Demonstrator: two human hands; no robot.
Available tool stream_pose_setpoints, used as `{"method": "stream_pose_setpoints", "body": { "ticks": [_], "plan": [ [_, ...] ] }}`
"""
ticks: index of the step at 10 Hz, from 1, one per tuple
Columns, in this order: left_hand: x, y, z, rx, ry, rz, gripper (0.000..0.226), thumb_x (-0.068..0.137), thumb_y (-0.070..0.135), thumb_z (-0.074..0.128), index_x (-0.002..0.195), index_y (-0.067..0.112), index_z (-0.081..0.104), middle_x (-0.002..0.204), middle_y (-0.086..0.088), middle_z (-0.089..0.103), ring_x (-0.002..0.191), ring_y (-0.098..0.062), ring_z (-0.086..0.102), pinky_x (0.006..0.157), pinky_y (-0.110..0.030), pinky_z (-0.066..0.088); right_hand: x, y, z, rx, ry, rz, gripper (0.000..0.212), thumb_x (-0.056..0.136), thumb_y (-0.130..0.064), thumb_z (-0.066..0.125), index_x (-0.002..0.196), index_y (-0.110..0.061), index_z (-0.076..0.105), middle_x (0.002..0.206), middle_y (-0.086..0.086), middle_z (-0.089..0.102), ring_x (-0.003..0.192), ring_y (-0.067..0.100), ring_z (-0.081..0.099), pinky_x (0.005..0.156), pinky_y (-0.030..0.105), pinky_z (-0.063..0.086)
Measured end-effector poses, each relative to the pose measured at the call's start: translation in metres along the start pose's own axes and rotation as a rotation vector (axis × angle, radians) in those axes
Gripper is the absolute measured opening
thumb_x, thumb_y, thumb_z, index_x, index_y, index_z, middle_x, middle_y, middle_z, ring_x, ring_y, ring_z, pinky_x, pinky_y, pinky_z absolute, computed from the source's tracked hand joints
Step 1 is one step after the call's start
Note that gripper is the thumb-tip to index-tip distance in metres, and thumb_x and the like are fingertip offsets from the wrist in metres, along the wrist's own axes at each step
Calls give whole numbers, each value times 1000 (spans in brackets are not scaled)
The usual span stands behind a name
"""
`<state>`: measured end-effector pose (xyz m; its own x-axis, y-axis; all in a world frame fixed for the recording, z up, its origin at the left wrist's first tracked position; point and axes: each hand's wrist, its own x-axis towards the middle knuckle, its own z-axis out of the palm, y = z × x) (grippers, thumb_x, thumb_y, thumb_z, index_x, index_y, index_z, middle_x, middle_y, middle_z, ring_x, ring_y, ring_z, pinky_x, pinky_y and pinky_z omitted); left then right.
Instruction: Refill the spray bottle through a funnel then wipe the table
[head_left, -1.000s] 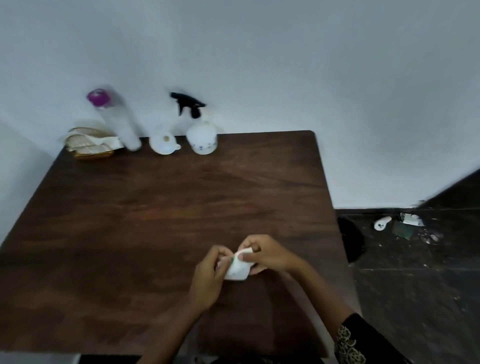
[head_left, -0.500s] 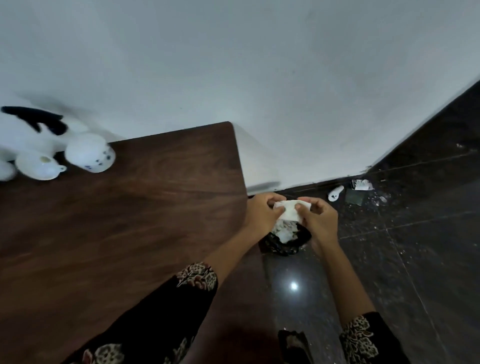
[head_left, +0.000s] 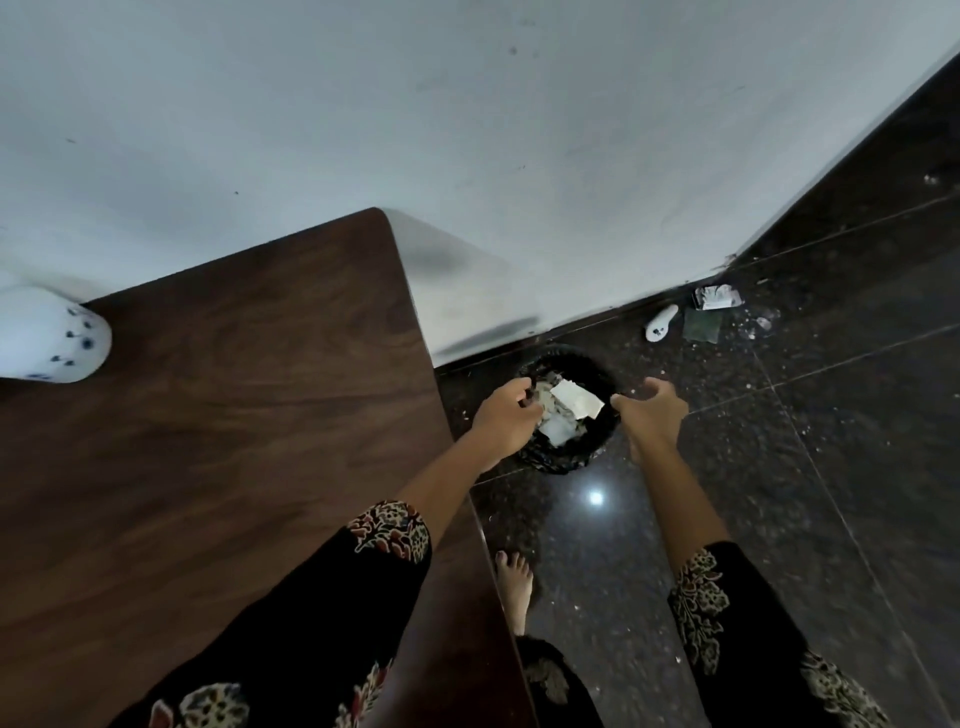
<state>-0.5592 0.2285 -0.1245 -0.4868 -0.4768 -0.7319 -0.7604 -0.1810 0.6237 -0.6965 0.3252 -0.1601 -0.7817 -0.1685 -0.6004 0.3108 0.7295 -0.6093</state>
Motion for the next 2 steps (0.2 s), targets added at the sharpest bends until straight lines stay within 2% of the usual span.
{"method": "stream_pose_setpoints", "body": {
  "ticks": [1, 2],
  "plan": [
    [3, -7, 1, 15, -45, -21, 45, 99, 19, 43, 143, 10, 35, 148, -10, 38, 134, -26, 39, 105, -33, 35, -10, 0, 2, 1, 7, -44, 38, 87, -10, 59, 124, -7, 54, 136, 13, 38, 94, 23, 55, 77, 30, 44],
    [4, -15, 3, -15, -52, -13, 40, 99, 20, 43, 137, 8, 45, 140, -11, 47, 124, -28, 48, 105, -39, 40, -29, 0, 7, 41, -2, -97, 27, 89, -8, 53, 115, -5, 62, 120, 11, 58, 75, 12, 51, 71, 28, 42]
  ]
}}
